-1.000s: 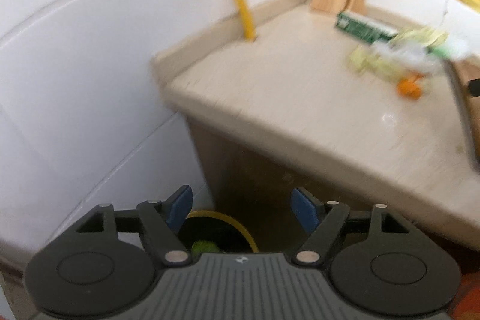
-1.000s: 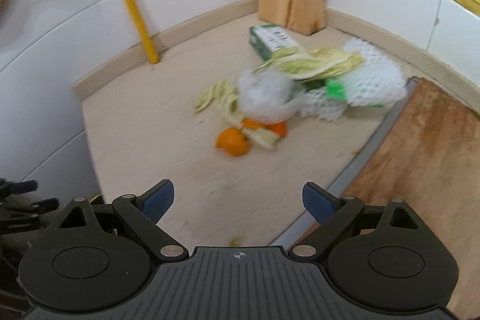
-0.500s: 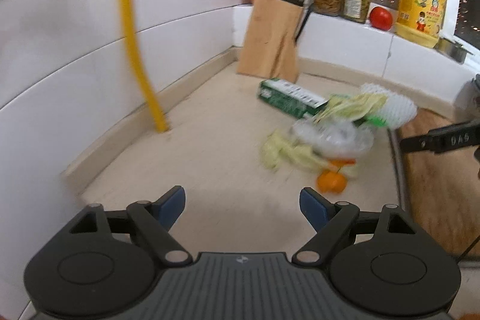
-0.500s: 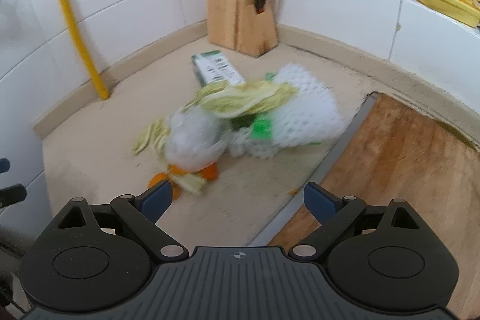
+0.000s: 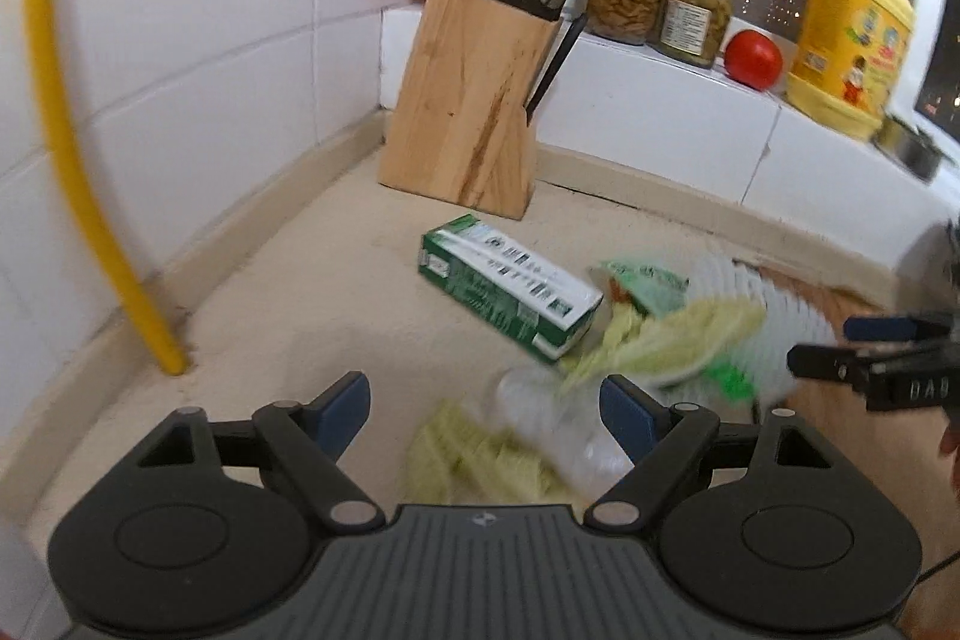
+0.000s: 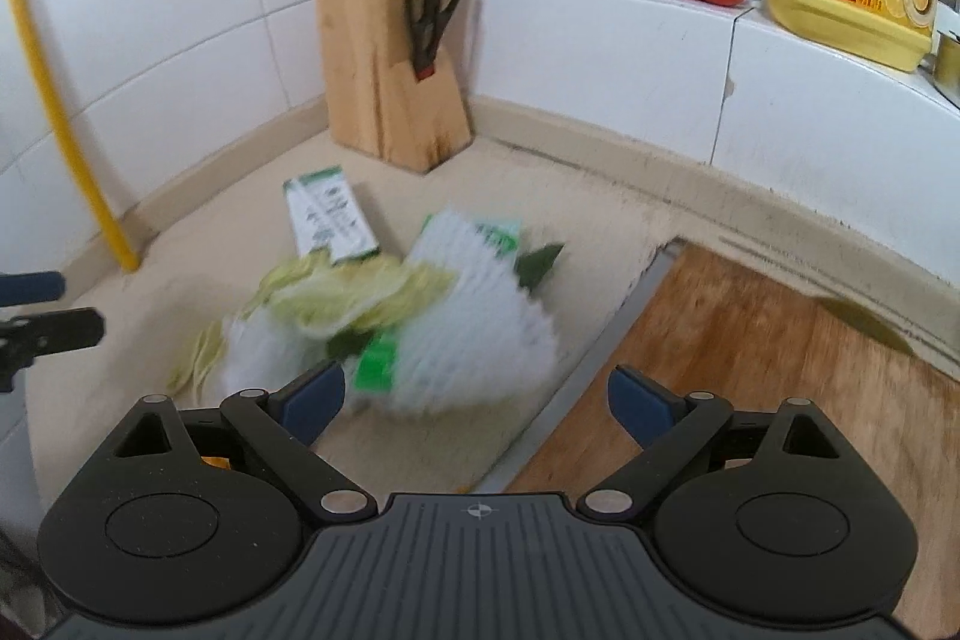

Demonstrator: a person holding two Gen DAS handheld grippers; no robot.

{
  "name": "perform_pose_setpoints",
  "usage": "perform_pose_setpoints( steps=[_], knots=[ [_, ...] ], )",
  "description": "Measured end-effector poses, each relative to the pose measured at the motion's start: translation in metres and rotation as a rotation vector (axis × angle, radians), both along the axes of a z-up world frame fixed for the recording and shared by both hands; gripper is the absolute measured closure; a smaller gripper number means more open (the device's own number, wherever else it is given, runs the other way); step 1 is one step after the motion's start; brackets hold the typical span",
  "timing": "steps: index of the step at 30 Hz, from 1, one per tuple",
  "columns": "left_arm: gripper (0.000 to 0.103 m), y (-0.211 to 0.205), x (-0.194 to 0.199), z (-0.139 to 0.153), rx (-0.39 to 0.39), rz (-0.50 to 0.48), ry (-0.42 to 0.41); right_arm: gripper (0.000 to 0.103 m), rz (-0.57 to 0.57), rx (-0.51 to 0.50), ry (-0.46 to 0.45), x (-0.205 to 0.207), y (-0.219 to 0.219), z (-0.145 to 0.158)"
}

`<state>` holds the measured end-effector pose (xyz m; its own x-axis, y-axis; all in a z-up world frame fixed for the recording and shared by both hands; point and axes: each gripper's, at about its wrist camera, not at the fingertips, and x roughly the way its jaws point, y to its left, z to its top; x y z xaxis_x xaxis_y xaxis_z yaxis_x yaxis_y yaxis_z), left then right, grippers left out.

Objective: Collect trash
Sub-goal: 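Close the right tool on the white foam net while the left closes on a pale cabbage leaf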

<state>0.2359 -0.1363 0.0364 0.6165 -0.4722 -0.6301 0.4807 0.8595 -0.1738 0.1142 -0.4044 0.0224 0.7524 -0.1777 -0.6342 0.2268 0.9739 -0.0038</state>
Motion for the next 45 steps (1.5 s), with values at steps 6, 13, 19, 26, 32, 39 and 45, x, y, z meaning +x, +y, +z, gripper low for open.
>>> perform_pose_setpoints(
  steps=[6,13,19,26,32,39,45],
  knots=[
    [0.024,-0.017,0.037,-0.003,-0.003,0.031,0.038,0.006,0.000,0.042,-0.001,0.028,-0.019,-0.006],
    [0.024,-0.031,0.056,-0.011,0.008,0.021,0.059,0.068,0.063,0.128,0.075,0.042,-0.025,-0.021],
    [0.024,-0.041,0.069,-0.014,-0.012,0.016,0.095,0.077,0.076,0.198,0.031,0.009,-0.030,-0.013],
    [0.024,-0.063,0.043,-0.005,0.036,-0.212,-0.017,0.078,0.037,0.260,-0.017,-0.032,-0.040,-0.005],
    [0.024,-0.110,-0.003,-0.011,0.325,-0.532,-0.288,0.078,-0.026,0.289,0.019,-0.038,-0.054,-0.021],
    [0.030,-0.147,-0.006,-0.037,0.462,-0.671,-0.262,0.073,-0.020,0.321,0.036,-0.035,-0.056,-0.030],
    [0.075,-0.141,-0.005,-0.034,0.399,-0.663,-0.144,0.063,-0.027,0.332,0.042,-0.034,-0.056,-0.034]
  ],
)
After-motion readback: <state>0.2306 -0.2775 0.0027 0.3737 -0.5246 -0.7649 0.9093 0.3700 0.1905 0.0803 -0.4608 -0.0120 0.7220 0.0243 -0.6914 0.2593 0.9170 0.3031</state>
